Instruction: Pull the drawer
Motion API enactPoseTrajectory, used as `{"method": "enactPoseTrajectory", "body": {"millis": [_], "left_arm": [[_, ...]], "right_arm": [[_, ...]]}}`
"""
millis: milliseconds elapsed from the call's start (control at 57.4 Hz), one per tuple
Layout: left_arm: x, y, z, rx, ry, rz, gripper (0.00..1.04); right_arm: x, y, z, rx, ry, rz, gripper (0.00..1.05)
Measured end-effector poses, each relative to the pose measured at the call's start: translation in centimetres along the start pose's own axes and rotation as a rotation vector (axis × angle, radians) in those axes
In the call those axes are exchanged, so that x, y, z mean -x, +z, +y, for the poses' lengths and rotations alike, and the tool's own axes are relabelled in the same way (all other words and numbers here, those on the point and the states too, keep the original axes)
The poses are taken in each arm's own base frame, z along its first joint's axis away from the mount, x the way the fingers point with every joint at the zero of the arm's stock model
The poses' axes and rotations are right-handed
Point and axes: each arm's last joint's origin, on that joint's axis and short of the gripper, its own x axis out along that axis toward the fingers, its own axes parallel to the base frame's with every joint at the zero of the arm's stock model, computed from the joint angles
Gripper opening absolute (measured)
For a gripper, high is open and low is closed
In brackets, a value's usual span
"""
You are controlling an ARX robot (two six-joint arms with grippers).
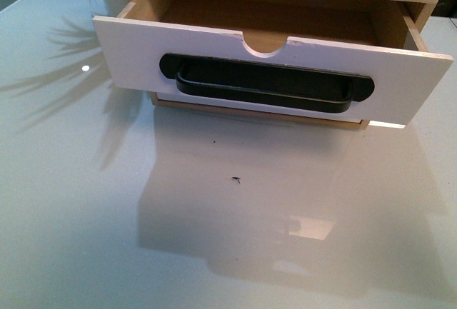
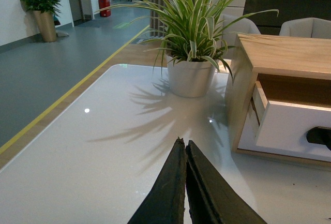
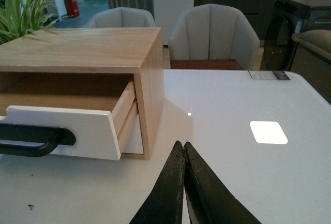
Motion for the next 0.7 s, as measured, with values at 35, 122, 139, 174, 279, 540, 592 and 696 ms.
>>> {"method": "enactPoseTrajectory", "body": {"millis": [35, 122, 139, 174, 279, 540, 592, 696], "left_arm": [[0.0, 0.0, 0.0, 0.001, 0.0, 0.0, 0.04], [0.0, 0.0, 0.0, 0.0, 0.0, 0.0, 0.2], [0.0, 0.0, 0.0, 0.0, 0.0, 0.0, 0.21], [0.0, 0.0, 0.0, 0.0, 0.0, 0.0, 0.28], [0.0, 0.0, 0.0, 0.0, 0.0, 0.0, 0.44], [0.0, 0.0, 0.0, 0.0, 0.0, 0.0, 0.97], [0.0, 0.0, 0.0, -0.003, 0.0, 0.0, 0.98], [0.0, 0.0, 0.0, -0.003, 0.0, 0.0, 0.97]], "right_arm": [[0.0, 0.0, 0.0, 0.001, 0.0, 0.0, 0.04], [0.0, 0.0, 0.0, 0.0, 0.0, 0.0, 0.2], [0.0, 0.0, 0.0, 0.0, 0.0, 0.0, 0.22], [0.0, 0.0, 0.0, 0.001, 0.0, 0.0, 0.29], [0.0, 0.0, 0.0, 0.0, 0.0, 0.0, 0.44], [0.0, 0.0, 0.0, 0.0, 0.0, 0.0, 0.96], [0.0, 0.0, 0.0, 0.0, 0.0, 0.0, 0.97], [0.0, 0.0, 0.0, 0.0, 0.0, 0.0, 0.96]]}}
